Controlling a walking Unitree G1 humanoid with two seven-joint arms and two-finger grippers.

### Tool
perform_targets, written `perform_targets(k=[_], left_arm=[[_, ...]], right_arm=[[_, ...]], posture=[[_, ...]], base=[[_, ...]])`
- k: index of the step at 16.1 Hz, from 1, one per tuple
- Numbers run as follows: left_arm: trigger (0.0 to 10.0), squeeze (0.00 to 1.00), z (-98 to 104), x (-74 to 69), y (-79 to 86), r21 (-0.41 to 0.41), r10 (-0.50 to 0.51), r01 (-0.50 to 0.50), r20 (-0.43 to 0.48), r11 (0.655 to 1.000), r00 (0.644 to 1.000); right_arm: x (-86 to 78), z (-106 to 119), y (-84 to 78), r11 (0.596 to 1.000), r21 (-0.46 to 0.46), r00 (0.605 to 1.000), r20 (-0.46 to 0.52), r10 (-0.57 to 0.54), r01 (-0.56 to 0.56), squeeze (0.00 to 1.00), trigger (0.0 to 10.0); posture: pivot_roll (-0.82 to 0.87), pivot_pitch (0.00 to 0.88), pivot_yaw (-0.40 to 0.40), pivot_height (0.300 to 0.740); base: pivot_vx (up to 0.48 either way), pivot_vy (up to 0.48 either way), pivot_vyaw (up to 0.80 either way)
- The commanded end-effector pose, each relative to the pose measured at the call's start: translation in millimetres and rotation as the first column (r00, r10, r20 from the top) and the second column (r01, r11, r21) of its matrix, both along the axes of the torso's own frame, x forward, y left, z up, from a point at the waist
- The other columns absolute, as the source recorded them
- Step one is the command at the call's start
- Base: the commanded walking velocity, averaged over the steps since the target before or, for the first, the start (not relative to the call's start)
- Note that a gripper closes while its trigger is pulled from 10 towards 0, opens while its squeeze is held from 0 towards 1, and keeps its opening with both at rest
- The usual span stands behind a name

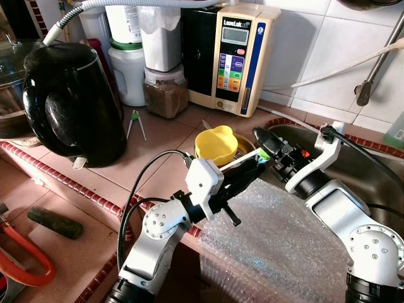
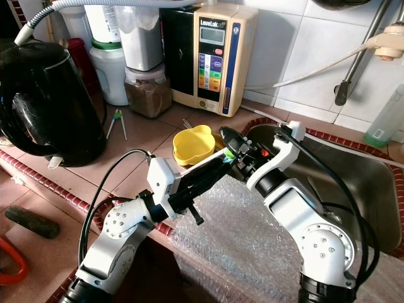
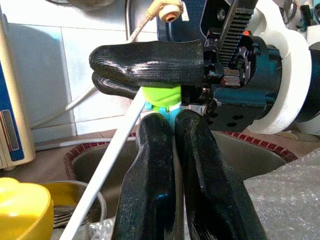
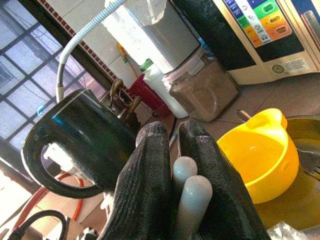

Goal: Kitchen organization

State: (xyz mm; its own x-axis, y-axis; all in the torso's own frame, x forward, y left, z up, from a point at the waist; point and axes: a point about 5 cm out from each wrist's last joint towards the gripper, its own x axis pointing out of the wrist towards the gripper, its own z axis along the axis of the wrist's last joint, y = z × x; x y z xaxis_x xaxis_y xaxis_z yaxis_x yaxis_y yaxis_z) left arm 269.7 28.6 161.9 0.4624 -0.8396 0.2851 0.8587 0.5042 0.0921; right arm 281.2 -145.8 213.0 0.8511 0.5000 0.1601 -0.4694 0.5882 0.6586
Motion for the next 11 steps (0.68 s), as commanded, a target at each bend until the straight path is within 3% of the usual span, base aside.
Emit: perform_targets(k=[1,2,7,11], left_arm=[[10.0,0.00,17,4.3,2.6,-0.045,0.021,-0.018,0.060,0.999,0.998],[10.0,1.00,17,5.3,3.7,-0.049,0.036,-0.034,0.056,0.998,0.998],[10.0,1.00,17,9.7,7.3,-0.059,0.079,-0.077,0.040,0.995,0.996],[10.0,1.00,11,18.3,18.7,-0.045,0.159,-0.159,0.003,0.986,0.987]], right_arm=[[2.7,-13,-16.1,0.993,-0.045,0.992,-0.067,-0.108,0.106,0.00,0.0],[3.4,-13,-17.2,0.992,-0.045,0.991,-0.065,-0.117,0.115,0.00,0.0],[7.7,-11,-24.7,0.981,-0.022,0.980,-0.055,-0.193,0.192,0.00,0.0],[12.5,7,-47.6,0.939,0.058,0.940,0.008,-0.340,0.339,0.00,0.0]], posture=[[0.02,0.000,-0.013,0.740],[0.02,0.000,-0.013,0.740],[0.02,0.000,-0.016,0.740],[0.02,0.000,-0.011,0.740]], base=[[0.000,0.000,0.00],[0.000,0.000,0.00],[0.000,0.000,0.00],[0.000,0.000,0.00]])
